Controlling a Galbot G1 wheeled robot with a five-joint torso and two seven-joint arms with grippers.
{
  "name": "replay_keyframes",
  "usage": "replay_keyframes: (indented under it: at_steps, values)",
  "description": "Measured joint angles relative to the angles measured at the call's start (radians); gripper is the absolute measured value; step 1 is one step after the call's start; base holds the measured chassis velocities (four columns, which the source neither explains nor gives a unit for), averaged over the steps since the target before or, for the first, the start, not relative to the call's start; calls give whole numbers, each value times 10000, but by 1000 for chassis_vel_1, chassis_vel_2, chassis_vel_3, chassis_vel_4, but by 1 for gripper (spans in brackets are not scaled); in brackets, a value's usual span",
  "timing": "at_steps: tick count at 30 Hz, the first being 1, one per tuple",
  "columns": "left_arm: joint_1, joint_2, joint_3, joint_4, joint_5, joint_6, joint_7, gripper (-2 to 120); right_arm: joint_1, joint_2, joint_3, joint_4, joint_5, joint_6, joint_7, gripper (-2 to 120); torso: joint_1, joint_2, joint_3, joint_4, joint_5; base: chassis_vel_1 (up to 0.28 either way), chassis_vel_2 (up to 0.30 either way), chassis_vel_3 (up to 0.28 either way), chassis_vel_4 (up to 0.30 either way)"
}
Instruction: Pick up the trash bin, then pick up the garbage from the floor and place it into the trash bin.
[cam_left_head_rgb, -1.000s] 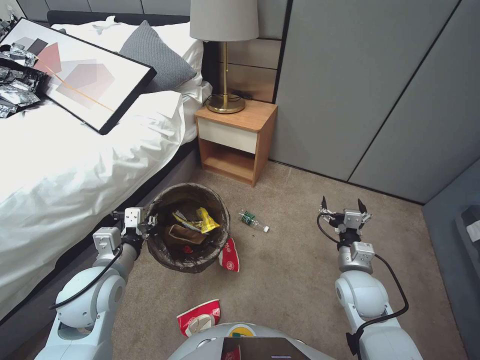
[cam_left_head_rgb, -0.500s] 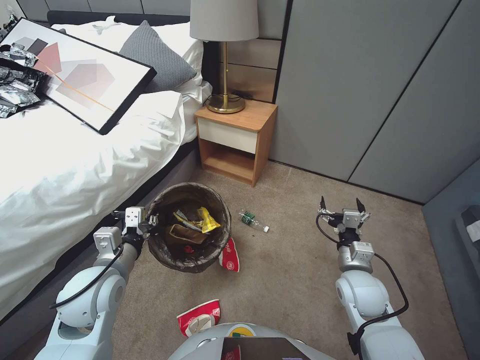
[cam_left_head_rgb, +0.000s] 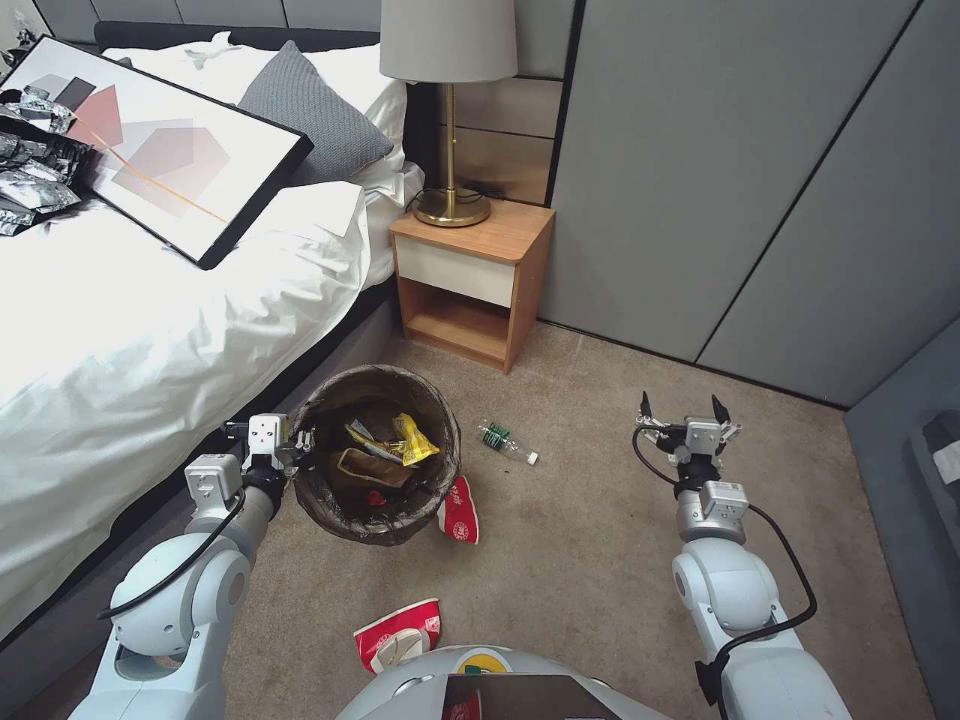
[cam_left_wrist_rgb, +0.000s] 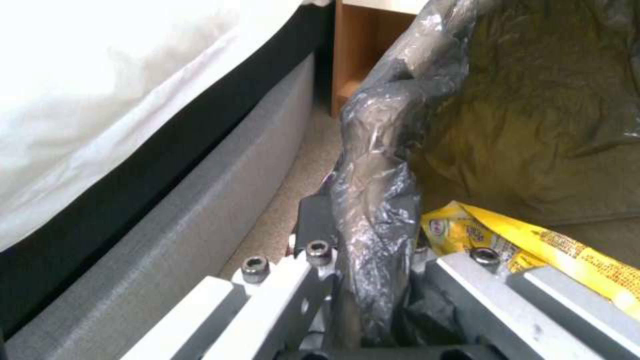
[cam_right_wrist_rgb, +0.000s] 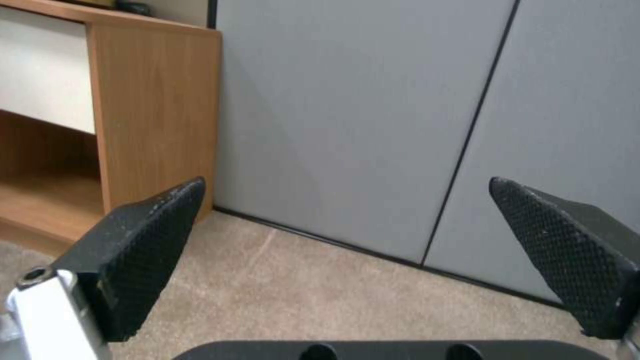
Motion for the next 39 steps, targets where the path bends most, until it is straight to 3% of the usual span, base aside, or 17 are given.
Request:
replay_keyframes:
  at_steps: [32,39]
  values:
    - [-37,-101,-82,96,38,-76,43,0,76,-39,-136,-109,-231,-29,72,100,0,0,0,-1,0,0,0,0,0]
    - [-30,-69,-82,91,30,-76,41,0,428,-733,-577,308,489,-1596,558,100,0,0,0,0,1,0,0,0,0]
